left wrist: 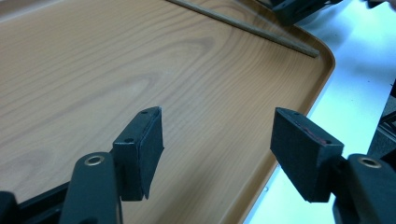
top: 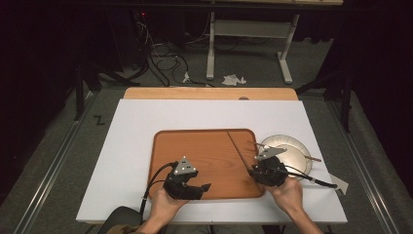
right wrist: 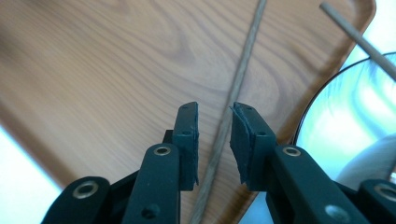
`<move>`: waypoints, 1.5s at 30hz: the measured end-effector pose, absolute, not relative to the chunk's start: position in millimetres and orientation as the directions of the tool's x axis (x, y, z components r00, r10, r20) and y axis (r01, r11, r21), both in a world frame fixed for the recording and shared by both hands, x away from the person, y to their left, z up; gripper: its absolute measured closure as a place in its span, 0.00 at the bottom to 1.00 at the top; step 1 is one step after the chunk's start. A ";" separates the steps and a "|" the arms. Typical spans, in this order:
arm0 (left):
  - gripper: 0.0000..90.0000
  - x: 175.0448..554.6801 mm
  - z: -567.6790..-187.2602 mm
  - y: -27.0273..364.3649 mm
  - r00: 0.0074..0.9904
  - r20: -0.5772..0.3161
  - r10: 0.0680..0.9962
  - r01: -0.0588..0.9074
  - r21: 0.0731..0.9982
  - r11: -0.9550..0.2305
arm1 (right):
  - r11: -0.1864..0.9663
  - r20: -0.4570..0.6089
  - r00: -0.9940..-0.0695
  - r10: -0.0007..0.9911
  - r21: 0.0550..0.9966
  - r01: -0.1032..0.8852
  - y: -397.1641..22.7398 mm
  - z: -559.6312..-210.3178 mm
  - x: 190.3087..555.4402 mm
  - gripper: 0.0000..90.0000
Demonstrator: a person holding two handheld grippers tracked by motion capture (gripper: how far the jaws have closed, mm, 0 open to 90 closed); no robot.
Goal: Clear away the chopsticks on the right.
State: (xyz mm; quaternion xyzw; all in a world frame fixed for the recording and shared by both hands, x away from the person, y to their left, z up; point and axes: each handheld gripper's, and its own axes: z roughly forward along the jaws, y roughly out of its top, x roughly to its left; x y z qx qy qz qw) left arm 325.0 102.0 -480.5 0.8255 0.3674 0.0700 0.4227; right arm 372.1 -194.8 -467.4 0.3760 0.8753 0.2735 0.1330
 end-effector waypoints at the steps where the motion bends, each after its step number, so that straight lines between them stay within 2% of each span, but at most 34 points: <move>1: 0.38 325.0 -480.4 102.3 0.720 -0.194 0.667 0.548 0.749 -0.373 | 0.563 -0.021 -0.687 0.726 0.590 0.578 -196.0 -464.9 371.1 0.81; 9: 0.38 326.0 -480.3 103.4 0.715 -0.198 0.671 0.552 0.749 -0.367 | 0.527 0.000 -0.704 0.711 0.663 0.532 -214.2 -439.4 365.4 0.80; 22: 0.38 326.0 -480.3 103.8 0.711 -0.195 0.675 0.553 0.749 -0.366 | 0.535 -0.122 -0.659 0.742 0.700 0.473 -270.0 -397.5 372.3 0.80; 34: 0.38 326.5 -480.3 104.9 0.711 -0.194 0.676 0.553 0.748 -0.366 | 0.510 -0.142 -0.606 0.782 0.705 0.493 -308.4 -387.5 387.9 0.82; 45: 0.38 326.8 -480.6 105.3 0.705 -0.198 0.681 0.557 0.748 -0.360 | 0.473 -0.131 -0.561 0.818 0.708 0.524 -341.8 -393.1 406.3 0.82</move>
